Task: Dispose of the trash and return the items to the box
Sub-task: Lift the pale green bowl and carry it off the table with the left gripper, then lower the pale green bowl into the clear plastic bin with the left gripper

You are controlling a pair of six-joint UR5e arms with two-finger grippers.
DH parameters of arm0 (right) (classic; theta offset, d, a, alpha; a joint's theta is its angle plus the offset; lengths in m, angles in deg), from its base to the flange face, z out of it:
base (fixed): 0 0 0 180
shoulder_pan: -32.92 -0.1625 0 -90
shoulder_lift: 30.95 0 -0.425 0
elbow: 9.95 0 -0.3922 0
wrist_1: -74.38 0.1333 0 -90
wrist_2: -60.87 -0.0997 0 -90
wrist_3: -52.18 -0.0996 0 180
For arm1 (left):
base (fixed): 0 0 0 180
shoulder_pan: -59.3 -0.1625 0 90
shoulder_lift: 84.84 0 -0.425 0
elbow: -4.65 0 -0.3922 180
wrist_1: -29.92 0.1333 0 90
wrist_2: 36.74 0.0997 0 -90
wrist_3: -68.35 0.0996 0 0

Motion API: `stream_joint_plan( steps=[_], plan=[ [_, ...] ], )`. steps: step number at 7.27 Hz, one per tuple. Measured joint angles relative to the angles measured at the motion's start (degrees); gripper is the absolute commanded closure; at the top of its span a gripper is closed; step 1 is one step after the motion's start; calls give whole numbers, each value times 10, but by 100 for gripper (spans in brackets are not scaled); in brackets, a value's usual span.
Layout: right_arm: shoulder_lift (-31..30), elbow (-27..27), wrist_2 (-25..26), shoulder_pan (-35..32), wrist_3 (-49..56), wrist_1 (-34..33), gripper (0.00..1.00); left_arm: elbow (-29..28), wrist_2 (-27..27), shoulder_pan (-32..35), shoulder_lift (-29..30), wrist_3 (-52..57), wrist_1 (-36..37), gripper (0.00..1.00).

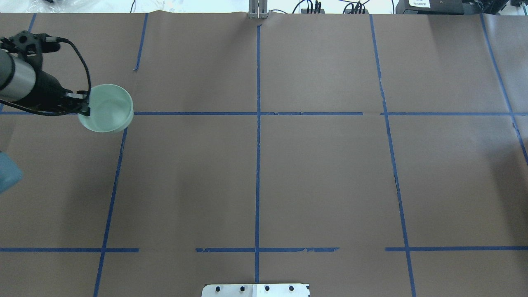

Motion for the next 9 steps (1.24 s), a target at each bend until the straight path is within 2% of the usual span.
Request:
stream_joint_plan(
  steps=[2, 5, 9],
  plan=[
    [2, 0, -5, 0, -3, 0, 0, -34, -32, 98, -35, 140, -1, 100],
    [3, 1, -5, 0, -4, 1, 0, -152, -47, 245, -46, 372, -1, 100],
    [4, 6, -4, 0, -1, 2, 0, -290, -45, 360, -73, 607, -7, 100]
  ],
)
